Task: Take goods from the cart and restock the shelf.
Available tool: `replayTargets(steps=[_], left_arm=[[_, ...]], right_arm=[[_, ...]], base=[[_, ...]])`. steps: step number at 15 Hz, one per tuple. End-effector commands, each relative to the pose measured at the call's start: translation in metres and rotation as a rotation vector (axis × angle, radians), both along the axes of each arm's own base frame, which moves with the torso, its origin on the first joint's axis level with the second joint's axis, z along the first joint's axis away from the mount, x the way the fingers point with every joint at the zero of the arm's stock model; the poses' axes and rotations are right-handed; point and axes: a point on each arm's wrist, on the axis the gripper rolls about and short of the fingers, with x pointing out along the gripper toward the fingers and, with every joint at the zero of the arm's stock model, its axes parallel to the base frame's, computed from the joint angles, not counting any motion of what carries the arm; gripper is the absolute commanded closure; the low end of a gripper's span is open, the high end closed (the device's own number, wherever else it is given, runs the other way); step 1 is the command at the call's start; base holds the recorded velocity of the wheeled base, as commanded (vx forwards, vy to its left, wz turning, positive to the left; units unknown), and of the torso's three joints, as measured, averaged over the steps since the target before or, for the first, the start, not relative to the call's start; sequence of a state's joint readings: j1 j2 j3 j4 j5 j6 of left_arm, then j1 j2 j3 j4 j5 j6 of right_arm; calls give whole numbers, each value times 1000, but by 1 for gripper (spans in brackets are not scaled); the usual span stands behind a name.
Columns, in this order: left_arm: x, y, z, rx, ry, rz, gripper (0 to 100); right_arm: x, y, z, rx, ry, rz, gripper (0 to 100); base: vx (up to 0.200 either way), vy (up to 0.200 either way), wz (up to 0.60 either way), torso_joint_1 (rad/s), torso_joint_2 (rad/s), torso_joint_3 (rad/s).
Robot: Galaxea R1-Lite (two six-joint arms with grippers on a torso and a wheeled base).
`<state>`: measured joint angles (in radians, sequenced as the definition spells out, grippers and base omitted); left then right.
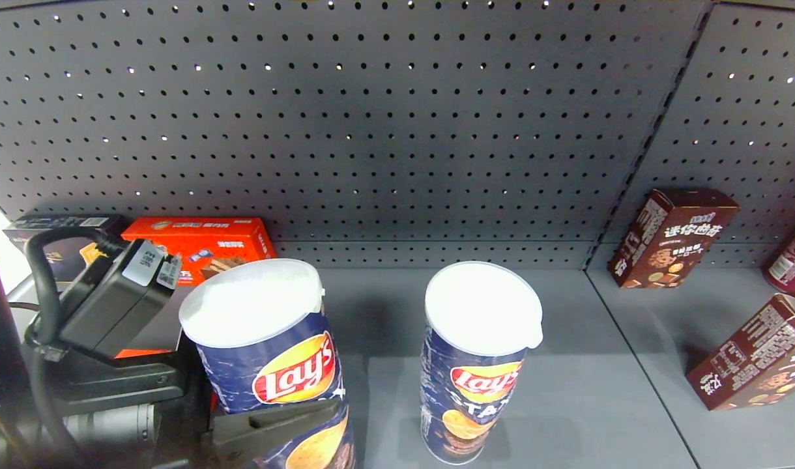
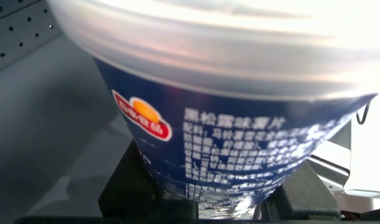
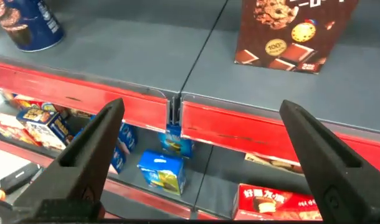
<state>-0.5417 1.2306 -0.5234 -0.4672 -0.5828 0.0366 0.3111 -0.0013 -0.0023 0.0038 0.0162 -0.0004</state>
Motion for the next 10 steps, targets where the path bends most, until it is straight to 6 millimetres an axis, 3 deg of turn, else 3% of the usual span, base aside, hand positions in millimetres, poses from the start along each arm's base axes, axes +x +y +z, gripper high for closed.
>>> replayTargets(steps=[1, 6, 8, 10], left_arm=[[0, 0, -1, 2, 3, 0, 100], [0, 0, -1, 1, 3, 0, 100], [0, 0, 0, -1, -1, -1, 100], [1, -1, 2, -4, -7, -2, 100]], right_arm=[[0, 0, 0, 0, 3, 0, 0], [0, 0, 0, 0, 3, -8, 0], [9, 4, 2, -34, 124, -88, 0], [8, 5, 2, -25, 111, -174, 0]], base=[[0, 0, 0, 0, 0, 0], [0, 0, 0, 0, 0, 0], [0, 0, 0, 0, 0, 0], [0, 0, 0, 0, 0, 0]])
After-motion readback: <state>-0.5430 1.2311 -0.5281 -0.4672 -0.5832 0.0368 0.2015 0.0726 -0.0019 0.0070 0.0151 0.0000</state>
